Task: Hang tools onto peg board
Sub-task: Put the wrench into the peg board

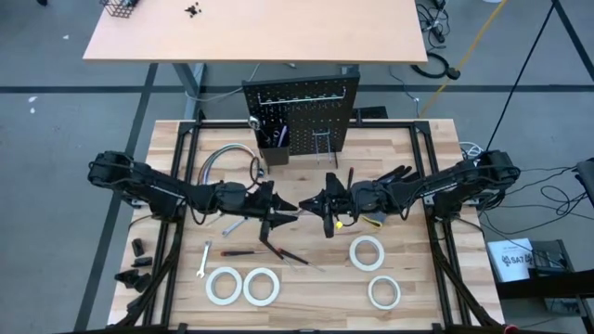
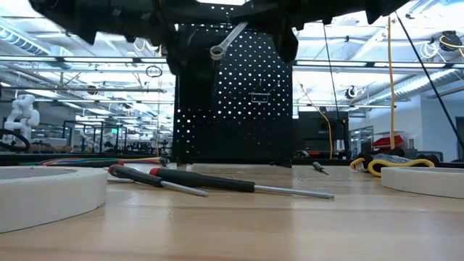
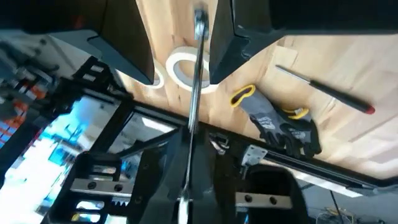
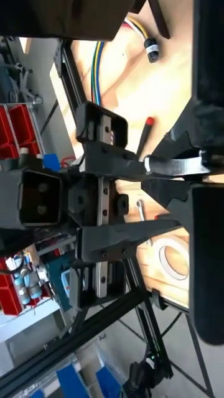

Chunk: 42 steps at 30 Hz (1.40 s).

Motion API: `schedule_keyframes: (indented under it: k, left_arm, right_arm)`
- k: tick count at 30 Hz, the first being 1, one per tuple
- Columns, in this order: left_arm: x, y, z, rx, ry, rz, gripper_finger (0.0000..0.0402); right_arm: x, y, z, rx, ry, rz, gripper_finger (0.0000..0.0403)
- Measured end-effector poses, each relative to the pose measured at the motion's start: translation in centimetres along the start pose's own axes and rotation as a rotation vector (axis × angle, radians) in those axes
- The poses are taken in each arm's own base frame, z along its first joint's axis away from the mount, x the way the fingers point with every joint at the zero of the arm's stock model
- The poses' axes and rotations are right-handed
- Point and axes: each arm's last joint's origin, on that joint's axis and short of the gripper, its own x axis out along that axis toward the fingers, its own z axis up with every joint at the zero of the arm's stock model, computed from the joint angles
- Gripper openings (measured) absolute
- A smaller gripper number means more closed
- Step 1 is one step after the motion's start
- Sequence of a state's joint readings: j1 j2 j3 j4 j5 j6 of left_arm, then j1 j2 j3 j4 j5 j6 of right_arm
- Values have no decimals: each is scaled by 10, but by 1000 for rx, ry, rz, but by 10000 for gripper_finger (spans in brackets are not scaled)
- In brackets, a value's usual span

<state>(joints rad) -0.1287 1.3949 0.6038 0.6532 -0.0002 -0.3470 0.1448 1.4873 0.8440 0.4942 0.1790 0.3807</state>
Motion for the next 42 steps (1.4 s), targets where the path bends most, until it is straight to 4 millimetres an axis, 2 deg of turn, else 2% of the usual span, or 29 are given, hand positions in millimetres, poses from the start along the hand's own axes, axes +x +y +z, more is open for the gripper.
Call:
schedule_keyframes:
  k: [4, 7, 16, 23, 26, 37, 42]
  left_arm:
    - [5, 3, 6, 50, 68, 42, 158]
    - [7, 4, 15, 85, 40, 44, 158]
    - [11, 12, 17, 27, 14, 20, 158]
    - [43, 12, 17, 1, 64, -41, 158]
    - [50, 11, 20, 8, 70, -46, 158]
    - [44, 11, 21, 52, 138, -25, 158]
    - [39, 11, 30, 55, 105, -26, 158]
  right_arm:
    - [0, 1, 2, 1, -24, 8, 3]
    - [0, 1, 2, 1, -23, 8, 3]
    - [0, 0, 3, -1, -33, 7, 3]
    - [0, -2, 3, -21, -28, 0, 2]
    - [0, -2, 2, -23, -14, -5, 2]
    - [0, -2, 0, -5, 8, -12, 4]
    - [0, -3, -1, -6, 15, -15, 5]
